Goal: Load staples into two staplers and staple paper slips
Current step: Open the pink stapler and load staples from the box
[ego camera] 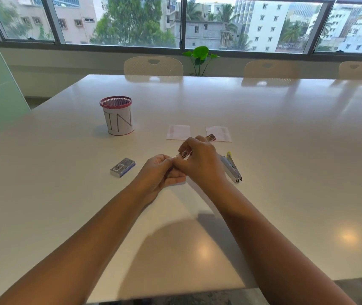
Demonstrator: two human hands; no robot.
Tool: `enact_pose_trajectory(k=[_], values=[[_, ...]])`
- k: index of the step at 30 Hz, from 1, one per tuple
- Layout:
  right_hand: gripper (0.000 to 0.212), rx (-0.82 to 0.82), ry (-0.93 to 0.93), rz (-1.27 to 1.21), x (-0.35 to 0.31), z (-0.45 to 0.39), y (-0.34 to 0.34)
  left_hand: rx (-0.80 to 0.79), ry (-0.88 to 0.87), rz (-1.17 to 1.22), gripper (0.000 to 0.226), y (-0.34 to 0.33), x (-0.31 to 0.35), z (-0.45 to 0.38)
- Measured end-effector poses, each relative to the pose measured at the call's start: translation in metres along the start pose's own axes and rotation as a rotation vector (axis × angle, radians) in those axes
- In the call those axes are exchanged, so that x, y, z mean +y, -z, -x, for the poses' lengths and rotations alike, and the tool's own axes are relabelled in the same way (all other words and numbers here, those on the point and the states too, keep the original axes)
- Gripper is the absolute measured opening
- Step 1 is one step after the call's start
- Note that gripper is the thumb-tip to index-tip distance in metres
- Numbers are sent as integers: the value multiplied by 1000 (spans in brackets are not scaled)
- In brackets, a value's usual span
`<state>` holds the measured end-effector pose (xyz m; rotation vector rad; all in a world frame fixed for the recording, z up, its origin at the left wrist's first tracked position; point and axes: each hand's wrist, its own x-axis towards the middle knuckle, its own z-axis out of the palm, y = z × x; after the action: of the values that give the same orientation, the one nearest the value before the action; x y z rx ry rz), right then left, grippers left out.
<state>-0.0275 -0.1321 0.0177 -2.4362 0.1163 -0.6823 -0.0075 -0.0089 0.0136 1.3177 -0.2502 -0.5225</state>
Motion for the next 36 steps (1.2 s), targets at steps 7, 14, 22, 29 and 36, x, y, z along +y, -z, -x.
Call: enact_pose_trajectory(k=[7,14,22,29,36], values=[[42,-10,-131,-3,-1,0,-1,-48,28,-21,16,-1,-2,-2],[34,-55,-122,16,-2,0,2,-59,22,-54,15,-3,-1,0],[27,-127,-117,51,-1,-2,3,-91,27,-74,12,-2,0,1],[28,-159,-16,-8,10,-5,21,70,29,39,22,7,4,-2],[29,-82,214,197,9,-6,21,120,25,141,25,16,9,-4]])
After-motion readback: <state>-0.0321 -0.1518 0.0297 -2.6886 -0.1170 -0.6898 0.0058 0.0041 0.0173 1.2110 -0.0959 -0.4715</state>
